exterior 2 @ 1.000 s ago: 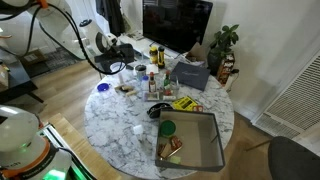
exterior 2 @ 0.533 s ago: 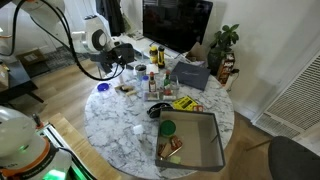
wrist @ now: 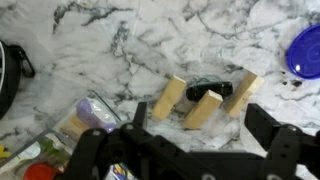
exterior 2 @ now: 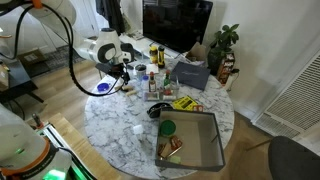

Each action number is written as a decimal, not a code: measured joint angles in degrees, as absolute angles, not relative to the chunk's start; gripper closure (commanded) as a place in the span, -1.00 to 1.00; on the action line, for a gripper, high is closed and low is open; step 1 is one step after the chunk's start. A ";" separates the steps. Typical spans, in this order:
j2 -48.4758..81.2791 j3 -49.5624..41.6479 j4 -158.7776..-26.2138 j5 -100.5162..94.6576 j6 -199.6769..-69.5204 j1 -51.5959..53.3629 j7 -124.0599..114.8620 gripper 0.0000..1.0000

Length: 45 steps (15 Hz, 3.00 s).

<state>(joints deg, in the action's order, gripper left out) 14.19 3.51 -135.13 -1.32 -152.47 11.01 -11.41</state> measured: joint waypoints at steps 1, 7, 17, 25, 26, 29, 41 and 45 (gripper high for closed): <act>14.56 3.50 -135.38 -1.32 -152.47 10.91 -11.89 -1.00; 14.86 3.48 -135.12 -1.54 -152.48 10.94 -12.50 -1.00; 24.35 1.19 -129.79 -1.76 -155.81 11.37 -19.17 -1.00; 32.01 -0.27 -124.15 -1.17 -157.68 11.63 -22.81 -1.00; 32.80 -0.60 -123.48 -1.11 -157.68 11.67 -23.43 -1.00; 35.03 -1.48 -121.57 -0.86 -157.68 12.13 -24.99 -1.00; 40.08 -1.79 -116.23 2.63 -157.64 13.29 -27.20 0.93; 40.03 -1.81 -116.14 2.94 -157.55 13.76 -27.20 0.86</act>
<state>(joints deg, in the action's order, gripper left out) 40.03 -1.81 -116.14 2.94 -157.55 13.76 -27.20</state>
